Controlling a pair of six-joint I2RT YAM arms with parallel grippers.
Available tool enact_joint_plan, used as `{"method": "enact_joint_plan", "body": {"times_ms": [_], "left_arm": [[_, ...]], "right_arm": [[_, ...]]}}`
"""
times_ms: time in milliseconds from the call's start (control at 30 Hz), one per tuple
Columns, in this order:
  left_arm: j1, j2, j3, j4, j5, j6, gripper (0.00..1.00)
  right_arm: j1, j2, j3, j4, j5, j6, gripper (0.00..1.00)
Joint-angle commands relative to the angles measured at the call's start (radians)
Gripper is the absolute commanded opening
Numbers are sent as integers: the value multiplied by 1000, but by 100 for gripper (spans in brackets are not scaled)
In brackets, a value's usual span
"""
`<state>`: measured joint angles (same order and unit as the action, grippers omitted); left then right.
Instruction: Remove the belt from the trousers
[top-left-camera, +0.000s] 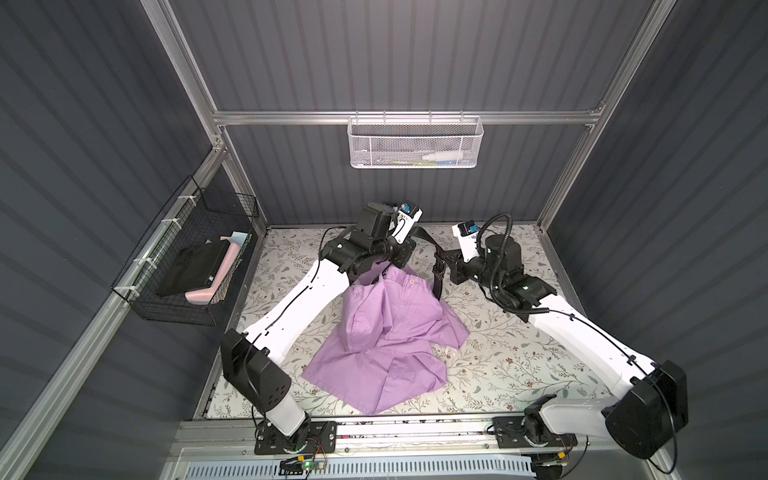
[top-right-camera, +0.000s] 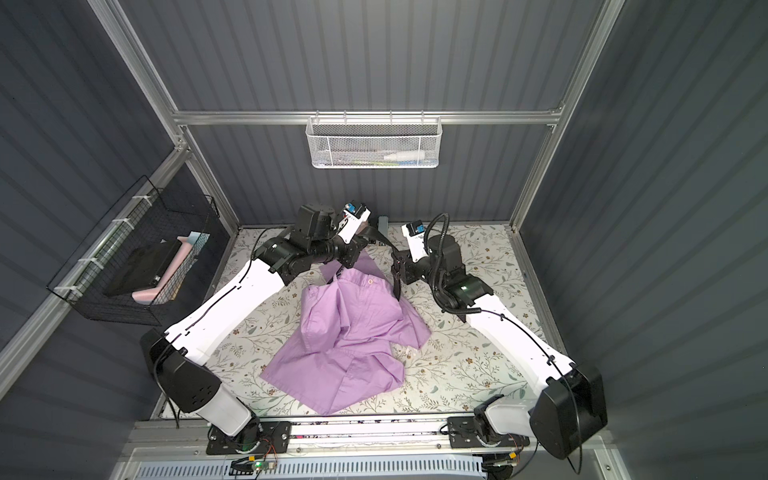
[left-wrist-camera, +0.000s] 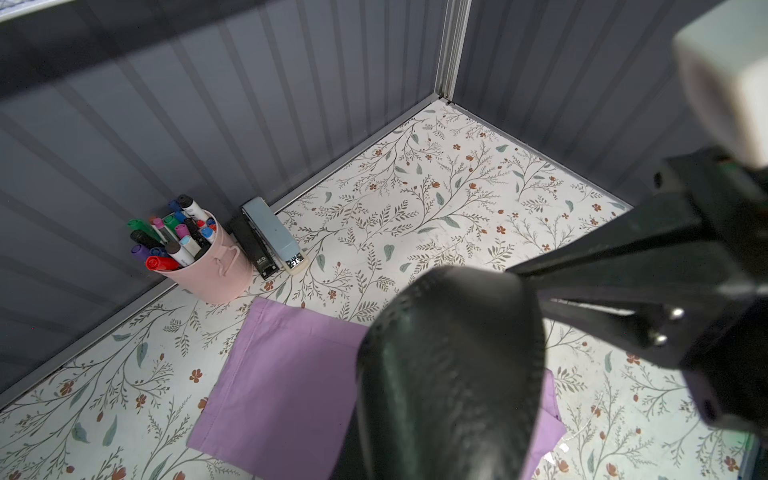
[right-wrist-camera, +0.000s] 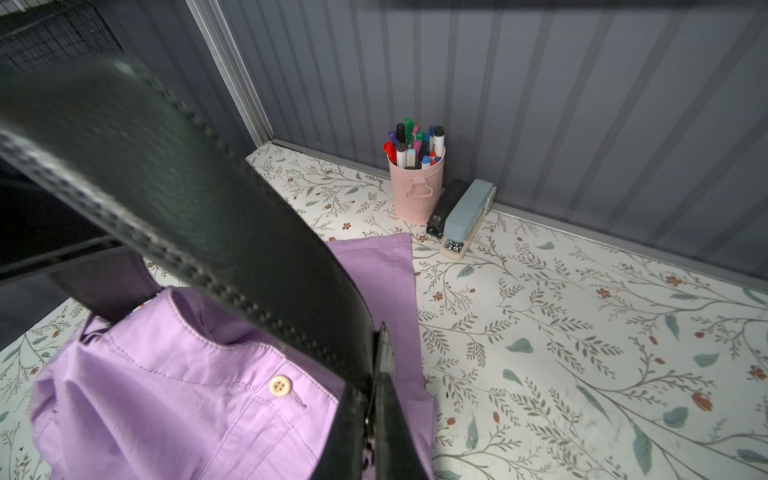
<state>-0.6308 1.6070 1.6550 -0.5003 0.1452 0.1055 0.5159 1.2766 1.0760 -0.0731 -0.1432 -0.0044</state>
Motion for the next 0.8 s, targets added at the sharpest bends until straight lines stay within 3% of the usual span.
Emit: {"method": "enact_joint_plan", "body": {"times_ms": [0, 100, 167, 267, 433, 767], "left_arm": [[11, -65, -53, 93, 24, 43, 13], [11, -44, -69, 73, 18, 79, 29], [11, -25, -58, 58, 21, 104, 49], [10, 8, -16, 46, 15, 155, 62], [-5, 71, 88, 5, -13, 229, 69], [-88, 199, 273, -111, -97, 373, 73]], "right_arm": [[-21, -53, -18, 27, 70, -31, 0], [-21, -50, 12, -1, 74, -47, 0], [-18, -37, 30, -30, 69, -56, 0], [-10, -24, 42, -55, 72, -60, 0], [-5, -7, 53, -77, 65, -50, 0], [-6, 33, 113, -138, 63, -47, 0]]}}
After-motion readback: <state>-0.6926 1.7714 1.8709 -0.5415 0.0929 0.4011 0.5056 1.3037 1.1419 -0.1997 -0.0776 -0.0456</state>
